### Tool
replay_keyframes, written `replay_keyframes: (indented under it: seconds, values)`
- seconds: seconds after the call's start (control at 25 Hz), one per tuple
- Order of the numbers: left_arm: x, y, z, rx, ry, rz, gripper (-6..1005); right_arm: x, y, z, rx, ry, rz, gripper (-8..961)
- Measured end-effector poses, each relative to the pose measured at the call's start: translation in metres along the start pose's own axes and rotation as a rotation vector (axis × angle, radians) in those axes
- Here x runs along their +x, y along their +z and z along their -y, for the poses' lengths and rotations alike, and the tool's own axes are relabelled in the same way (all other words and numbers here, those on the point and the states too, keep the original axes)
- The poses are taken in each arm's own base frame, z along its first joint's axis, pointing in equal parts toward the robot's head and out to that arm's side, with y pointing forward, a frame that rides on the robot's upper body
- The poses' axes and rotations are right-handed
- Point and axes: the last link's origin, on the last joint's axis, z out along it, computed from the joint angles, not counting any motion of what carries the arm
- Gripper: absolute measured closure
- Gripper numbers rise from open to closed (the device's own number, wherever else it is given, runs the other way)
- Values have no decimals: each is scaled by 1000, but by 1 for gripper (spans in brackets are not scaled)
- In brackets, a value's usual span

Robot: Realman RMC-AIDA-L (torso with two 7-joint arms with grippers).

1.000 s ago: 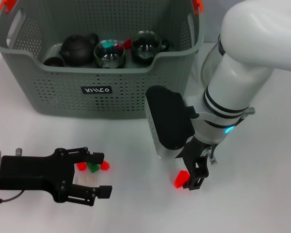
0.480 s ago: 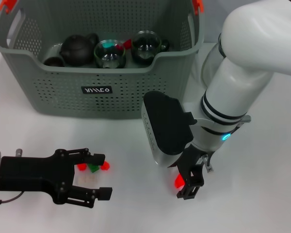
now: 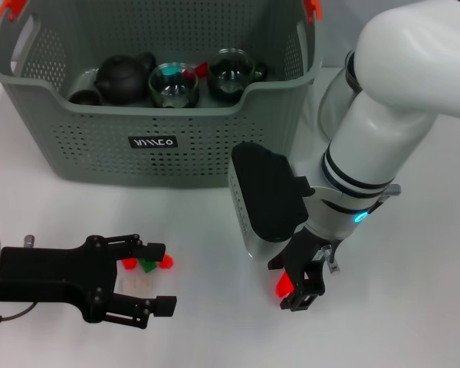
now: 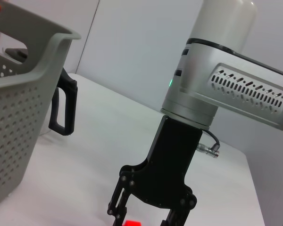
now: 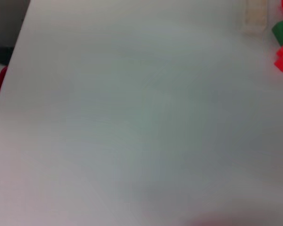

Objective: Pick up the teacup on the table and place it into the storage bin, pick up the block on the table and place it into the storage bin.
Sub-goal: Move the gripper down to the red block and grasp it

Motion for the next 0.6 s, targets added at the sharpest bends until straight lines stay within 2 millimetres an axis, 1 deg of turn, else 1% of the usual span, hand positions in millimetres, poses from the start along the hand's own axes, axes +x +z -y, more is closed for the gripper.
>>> replay_keyframes:
  seconds: [0.2,0.44,0.56,0.6]
  values:
    - [0,1,-1,-4,-1,2,48,4,2,1,5,15,-2,300]
    - [-1,1,-1,-8,-2,6,48,6,3,2,11,26,6,298]
    - [-1,1,-1,-11,-2,8,48,6,3,2,15,28,8,324]
    - [-1,1,-2,-12,-2,8,48,6,4,2,16,29,8,367]
